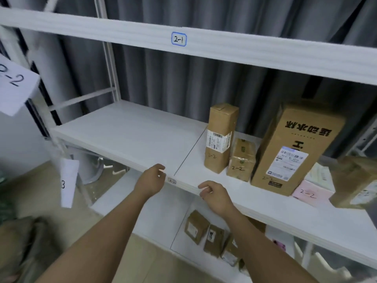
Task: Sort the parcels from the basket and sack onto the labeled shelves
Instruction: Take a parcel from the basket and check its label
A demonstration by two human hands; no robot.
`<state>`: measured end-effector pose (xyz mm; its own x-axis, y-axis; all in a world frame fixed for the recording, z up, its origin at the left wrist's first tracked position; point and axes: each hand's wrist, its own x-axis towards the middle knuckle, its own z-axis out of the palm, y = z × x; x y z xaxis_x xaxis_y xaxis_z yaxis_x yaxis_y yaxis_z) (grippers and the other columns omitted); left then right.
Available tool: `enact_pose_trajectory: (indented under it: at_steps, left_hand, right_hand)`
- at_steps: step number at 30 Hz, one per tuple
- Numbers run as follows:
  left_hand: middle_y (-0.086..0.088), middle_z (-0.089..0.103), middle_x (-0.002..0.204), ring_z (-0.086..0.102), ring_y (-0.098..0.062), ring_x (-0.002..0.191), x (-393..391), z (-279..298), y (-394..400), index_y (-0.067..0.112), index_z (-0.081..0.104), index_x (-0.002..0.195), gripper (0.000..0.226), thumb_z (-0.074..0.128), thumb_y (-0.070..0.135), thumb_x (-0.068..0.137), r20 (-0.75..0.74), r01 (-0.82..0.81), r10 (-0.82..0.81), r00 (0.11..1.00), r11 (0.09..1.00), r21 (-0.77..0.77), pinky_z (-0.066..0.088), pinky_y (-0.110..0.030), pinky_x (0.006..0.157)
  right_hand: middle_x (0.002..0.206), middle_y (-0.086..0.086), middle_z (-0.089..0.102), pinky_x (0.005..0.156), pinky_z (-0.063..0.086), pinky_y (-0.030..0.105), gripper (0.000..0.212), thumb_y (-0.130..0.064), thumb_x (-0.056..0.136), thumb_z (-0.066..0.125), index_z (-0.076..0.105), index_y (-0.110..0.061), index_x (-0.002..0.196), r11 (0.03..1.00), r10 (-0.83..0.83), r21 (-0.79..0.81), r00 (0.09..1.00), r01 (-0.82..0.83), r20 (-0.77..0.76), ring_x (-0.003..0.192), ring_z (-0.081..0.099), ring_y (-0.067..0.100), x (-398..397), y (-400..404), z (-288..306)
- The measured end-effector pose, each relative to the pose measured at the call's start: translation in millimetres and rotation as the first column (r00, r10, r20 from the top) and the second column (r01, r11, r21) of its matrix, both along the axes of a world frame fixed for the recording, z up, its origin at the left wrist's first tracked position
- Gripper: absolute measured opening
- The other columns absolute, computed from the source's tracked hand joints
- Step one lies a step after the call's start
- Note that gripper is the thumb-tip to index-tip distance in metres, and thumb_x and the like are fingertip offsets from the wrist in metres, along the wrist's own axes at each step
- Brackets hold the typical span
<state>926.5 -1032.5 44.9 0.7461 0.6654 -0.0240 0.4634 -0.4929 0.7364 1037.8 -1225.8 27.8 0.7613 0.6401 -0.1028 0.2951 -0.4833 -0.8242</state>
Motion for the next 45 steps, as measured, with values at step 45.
enact_pose_trajectory:
  at_steps: [45]
  left_hand:
    - [0.003, 0.065, 0.103, 0.061, -0.015, 0.097, -948.3, 34.0, 489.9, 0.025, 0.065, 0.101, 0.016, 0.052, 0.02, 0.094, -0.005, -0.904, 0.904, 0.427, 0.427, -0.002, 0.05, -0.034, 0.087]
  right_hand:
    - [0.127, 0.005, 0.052, 0.094, 0.043, 0.026, 0.02, -0.015, 0.097, 0.053, 0.067, -0.019, 0.11, 0.338, 0.929, -0.166, 0.301, -0.926, 0.215, 0.11, 0.055, 0.019, -856.9, 771.3, -2.5]
